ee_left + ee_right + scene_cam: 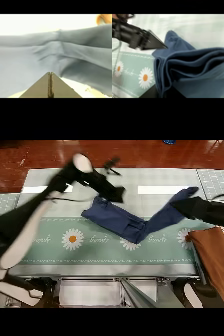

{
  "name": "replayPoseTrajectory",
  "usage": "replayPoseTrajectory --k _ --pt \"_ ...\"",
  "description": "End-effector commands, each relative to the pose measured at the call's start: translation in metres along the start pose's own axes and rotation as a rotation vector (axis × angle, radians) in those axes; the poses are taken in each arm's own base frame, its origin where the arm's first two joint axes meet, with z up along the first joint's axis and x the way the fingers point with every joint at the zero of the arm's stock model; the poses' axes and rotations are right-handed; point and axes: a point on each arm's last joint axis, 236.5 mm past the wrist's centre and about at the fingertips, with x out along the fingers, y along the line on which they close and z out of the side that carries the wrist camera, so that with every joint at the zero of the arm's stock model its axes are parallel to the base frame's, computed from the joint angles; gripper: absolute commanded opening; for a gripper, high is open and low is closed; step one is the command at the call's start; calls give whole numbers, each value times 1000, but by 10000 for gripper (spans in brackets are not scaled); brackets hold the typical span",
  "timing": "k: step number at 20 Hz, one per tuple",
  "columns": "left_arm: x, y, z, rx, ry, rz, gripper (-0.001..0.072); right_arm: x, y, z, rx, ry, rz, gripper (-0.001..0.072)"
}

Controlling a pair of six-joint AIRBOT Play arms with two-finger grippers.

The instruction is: Fold the shirts.

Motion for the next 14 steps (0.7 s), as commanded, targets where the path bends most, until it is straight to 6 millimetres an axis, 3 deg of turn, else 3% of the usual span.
replayPoseTrajectory --k 1,4,6,10,14 --pt "-111 42 -5 -5 -123 180 16 54 21 8 -9 23 99 22" --pt "-182 46 -39 17 -238 329 16 132 34 -1 -17 136 149 22" --pt "-210 41 -72 40 -314 404 16 186 34 -10 -20 224 157 22" --pt "-213 28 -128 -13 -436 385 16 277 27 -33 -16 359 166 22" --pt "-187 45 -169 -116 -456 370 16 329 31 -54 49 428 194 24"
